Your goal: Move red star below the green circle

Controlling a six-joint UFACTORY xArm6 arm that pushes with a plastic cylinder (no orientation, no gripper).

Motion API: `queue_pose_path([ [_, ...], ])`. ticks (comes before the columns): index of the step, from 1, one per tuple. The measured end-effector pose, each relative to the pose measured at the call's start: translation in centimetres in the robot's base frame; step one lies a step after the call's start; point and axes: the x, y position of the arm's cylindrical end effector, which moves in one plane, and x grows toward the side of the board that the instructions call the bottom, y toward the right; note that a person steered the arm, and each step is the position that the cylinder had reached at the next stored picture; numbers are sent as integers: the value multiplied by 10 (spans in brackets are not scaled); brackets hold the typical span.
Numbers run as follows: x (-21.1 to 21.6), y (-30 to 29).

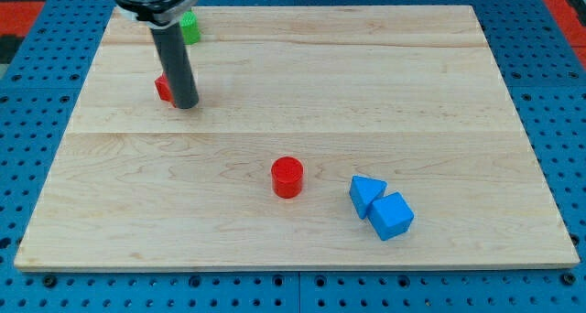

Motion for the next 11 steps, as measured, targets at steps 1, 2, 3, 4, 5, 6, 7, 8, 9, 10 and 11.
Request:
queue_pose_path([
  [1, 4, -32],
  [2, 2, -67],
  [3, -12, -67],
  [4, 16, -50],
  [5, 32, -10],
  [6, 10, -2],
  [7, 3, -36],
  [8, -6, -55],
  [9, -28, -53],
  [10, -14, -36],
  [11, -4, -17],
])
